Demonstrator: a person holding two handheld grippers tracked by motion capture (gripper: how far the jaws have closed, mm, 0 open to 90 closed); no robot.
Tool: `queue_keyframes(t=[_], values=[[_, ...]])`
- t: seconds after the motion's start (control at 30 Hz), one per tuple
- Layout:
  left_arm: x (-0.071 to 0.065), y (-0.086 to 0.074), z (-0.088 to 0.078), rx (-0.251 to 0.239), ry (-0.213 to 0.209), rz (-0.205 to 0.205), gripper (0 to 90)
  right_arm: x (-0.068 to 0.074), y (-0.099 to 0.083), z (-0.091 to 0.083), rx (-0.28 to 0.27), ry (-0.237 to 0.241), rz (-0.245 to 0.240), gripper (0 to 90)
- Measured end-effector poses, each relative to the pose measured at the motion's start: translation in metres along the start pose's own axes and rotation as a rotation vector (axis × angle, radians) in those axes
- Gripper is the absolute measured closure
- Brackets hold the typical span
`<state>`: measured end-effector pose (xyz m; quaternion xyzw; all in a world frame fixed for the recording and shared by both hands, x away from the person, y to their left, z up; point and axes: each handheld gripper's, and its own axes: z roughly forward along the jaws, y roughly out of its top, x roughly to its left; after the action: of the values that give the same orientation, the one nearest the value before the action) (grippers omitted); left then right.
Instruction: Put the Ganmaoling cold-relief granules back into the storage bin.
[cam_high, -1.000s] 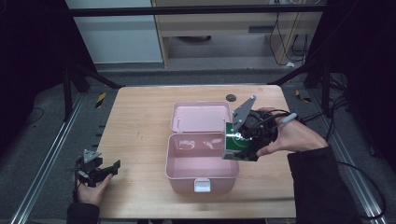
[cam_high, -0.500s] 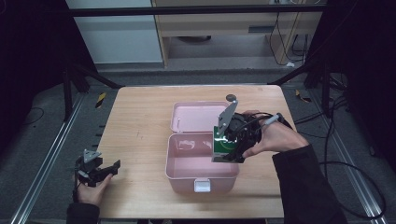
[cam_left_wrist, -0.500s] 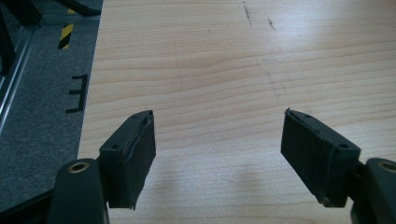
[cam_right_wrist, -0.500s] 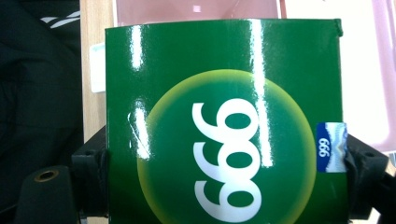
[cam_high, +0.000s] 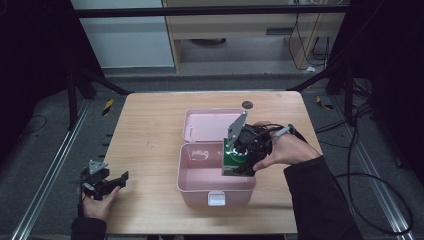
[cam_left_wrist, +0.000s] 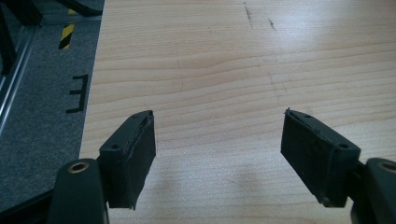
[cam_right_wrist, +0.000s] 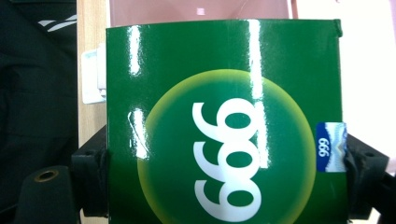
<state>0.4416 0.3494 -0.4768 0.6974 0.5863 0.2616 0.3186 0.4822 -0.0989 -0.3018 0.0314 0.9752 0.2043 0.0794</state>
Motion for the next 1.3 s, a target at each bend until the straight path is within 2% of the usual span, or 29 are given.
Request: queue_keyframes(t=[0.13, 0.33, 0.93, 1.0, 1.3], values=[[0.0, 0.0, 0.0, 0.0, 0.0, -0.001, 25.8, 0.001, 0.001, 0.007, 0.022, -0.002, -0.015, 15.6], [0.0, 0.0, 0.0, -0.001, -0.001, -0.001, 25.8, 0.0, 0.001, 0.014, 0.023, 0.007, -0.015, 15.6], [0.0, 0.0, 0.0, -0.001, 0.0, 0.0, 25.8, -0.001, -0.011, 0.04, 0.033, 0.046, 0.007, 15.6], [0.0, 0.0, 0.0, -0.001, 0.001, 0.001, 25.8, -0.001, -0.011, 0.043, 0.052, 0.04, -0.004, 15.6], [0.001, 0.0, 0.0, -0.002, -0.001, -0.001, 25.8, 0.001, -0.01, 0.053, 0.064, 0.053, -0.013, 15.6]])
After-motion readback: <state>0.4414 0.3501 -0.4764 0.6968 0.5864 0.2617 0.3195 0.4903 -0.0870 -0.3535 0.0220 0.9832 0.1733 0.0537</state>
